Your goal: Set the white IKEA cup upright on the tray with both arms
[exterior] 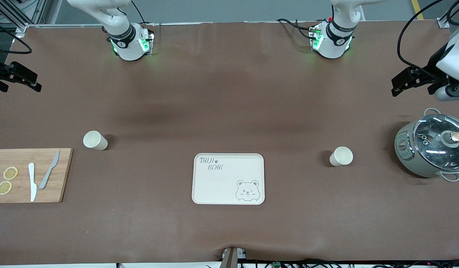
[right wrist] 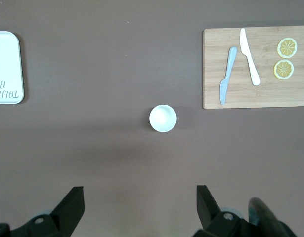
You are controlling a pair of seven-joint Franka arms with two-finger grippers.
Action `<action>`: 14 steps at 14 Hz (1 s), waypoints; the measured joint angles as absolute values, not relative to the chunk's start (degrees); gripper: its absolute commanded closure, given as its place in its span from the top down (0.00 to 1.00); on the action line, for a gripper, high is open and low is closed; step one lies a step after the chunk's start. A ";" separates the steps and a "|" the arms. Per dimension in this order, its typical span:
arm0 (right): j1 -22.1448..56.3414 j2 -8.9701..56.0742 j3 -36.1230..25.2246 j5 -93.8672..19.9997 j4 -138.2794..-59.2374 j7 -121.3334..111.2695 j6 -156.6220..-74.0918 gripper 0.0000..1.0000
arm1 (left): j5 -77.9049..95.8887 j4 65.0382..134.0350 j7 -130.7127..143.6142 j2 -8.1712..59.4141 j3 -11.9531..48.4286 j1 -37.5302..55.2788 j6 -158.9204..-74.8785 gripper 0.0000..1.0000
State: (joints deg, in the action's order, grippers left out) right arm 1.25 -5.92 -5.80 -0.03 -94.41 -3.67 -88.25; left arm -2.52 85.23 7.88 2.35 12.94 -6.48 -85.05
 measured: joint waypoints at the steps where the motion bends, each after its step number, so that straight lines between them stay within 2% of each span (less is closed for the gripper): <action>1: 1.13 -5.92 -5.85 -0.03 -94.40 -3.67 -88.25 1.00 | -2.52 85.44 7.92 3.98 12.91 -7.02 -85.79 1.00; 3: 1.04 -5.92 -5.90 -0.02 -94.41 -3.67 -88.26 1.00 | -2.50 87.44 7.91 7.13 12.87 -8.58 -90.57 1.00; 7: 0.92 -5.61 -5.93 -0.06 -94.34 -3.64 -88.83 1.00 | -2.49 98.74 7.91 9.58 12.87 -10.25 -108.06 1.00; 10: 0.61 -2.54 -5.97 -0.07 -93.09 -3.61 -89.27 1.00 | -2.48 107.14 7.92 9.83 13.27 -10.10 -119.75 1.00; 14: 0.30 1.81 -6.02 0.01 -91.11 -3.61 -89.55 1.00 | -2.48 114.84 7.93 12.45 13.30 -10.20 -131.97 1.00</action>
